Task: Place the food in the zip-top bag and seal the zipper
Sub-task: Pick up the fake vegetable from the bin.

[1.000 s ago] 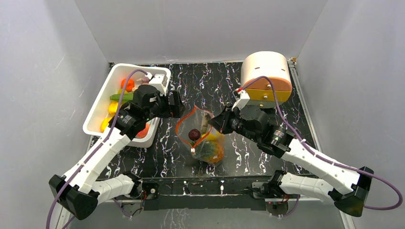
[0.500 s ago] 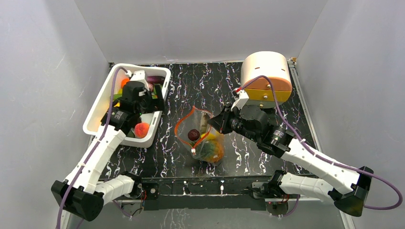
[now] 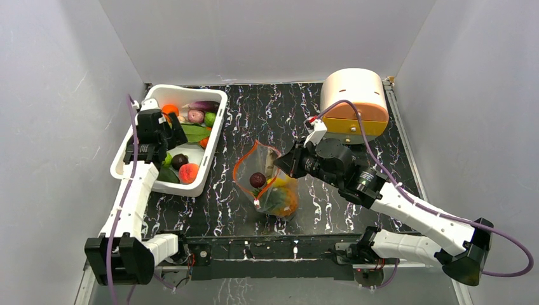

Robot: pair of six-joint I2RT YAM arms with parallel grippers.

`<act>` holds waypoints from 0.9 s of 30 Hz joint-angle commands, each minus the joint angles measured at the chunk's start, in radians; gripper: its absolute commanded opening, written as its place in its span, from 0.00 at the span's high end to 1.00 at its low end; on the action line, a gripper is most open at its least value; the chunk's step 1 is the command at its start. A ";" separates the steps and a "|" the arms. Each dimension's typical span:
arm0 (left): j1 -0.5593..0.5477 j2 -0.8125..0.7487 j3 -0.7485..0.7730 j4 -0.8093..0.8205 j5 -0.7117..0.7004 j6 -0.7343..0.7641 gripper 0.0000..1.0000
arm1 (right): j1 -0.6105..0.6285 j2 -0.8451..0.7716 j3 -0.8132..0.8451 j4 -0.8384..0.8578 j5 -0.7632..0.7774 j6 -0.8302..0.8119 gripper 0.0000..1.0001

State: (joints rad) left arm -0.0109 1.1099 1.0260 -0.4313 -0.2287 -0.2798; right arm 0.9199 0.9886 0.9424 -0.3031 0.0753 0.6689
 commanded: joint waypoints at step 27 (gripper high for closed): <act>0.206 0.324 -0.200 0.346 -0.036 0.013 0.32 | -0.003 -0.010 0.062 0.083 0.006 -0.032 1.00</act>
State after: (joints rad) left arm 0.1883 1.4181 0.8192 -0.1394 -0.2379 -0.2733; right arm 0.9199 1.0084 0.9520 -0.2951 0.0608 0.6552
